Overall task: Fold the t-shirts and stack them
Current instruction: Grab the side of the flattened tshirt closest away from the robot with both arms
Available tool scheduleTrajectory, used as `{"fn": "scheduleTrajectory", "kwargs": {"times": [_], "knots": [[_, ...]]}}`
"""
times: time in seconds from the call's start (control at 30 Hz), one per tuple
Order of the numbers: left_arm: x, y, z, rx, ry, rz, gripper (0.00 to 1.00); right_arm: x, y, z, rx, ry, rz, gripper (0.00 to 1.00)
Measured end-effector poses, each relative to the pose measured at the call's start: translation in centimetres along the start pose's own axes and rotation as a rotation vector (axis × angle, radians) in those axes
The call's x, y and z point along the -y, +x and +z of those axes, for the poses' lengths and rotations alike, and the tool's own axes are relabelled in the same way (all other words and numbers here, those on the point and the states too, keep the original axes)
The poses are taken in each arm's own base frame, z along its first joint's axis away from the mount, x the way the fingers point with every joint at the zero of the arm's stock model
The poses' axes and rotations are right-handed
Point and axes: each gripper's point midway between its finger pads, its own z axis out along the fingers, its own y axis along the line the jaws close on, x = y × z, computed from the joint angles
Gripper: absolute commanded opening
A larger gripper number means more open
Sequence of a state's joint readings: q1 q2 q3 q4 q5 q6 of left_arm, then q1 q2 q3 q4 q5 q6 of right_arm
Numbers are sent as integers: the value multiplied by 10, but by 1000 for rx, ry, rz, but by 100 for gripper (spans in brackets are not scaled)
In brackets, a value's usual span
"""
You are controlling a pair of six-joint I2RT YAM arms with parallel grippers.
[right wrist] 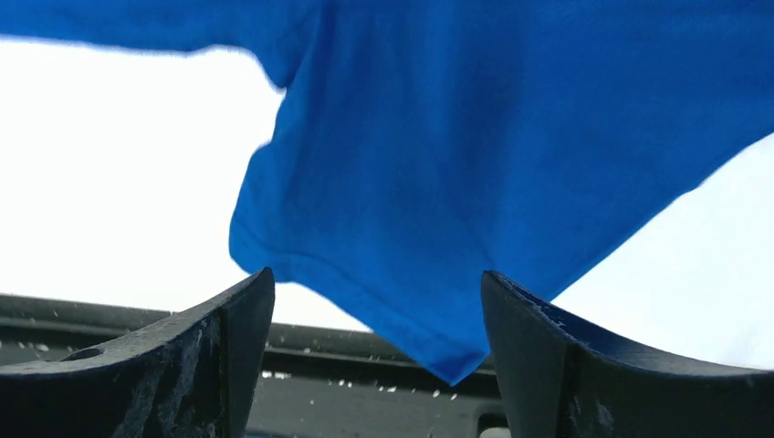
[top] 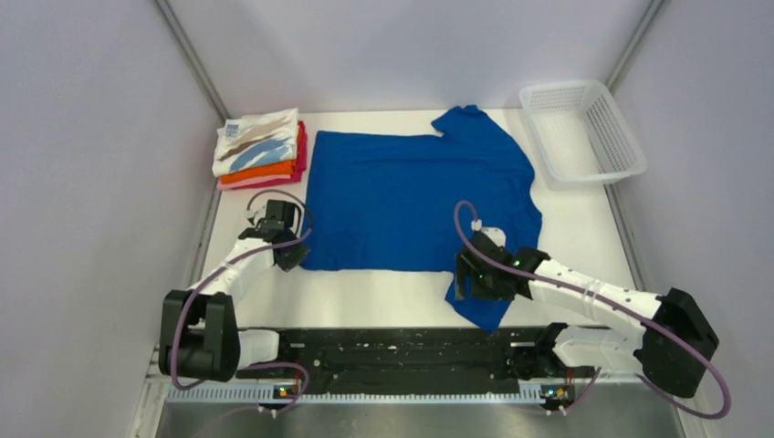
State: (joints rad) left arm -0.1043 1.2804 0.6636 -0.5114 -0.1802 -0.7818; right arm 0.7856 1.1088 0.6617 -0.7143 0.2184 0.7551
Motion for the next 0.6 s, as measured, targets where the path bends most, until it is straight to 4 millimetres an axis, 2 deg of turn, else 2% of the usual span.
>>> {"fn": "scheduleTrajectory", "kwargs": {"times": [0.07,0.2,0.33,0.4,0.43,0.5,0.53,0.6], "knots": [[-1,0,-3,4,4,0,0,-7,21,0,-51,-5,-17,77],[-6,5,-4,-6,-6,3,0,-6,51,2,-137,21,-29,71],[-10,9,-4,-15,-16,4,0,5,70,8,-192,60,-13,65],[-11,9,-4,-14,-17,4,0,10,75,11,-205,83,-8,58],[-11,10,-4,-14,-19,4,0,12,75,12,-203,94,-5,47],[-12,9,-4,-11,-22,3,0,16,76,13,-205,119,-4,3],[-12,9,-4,-11,-22,4,0,18,76,13,-208,133,-2,0],[-13,9,-4,-8,-27,4,0,16,76,13,-213,138,17,0]]}}
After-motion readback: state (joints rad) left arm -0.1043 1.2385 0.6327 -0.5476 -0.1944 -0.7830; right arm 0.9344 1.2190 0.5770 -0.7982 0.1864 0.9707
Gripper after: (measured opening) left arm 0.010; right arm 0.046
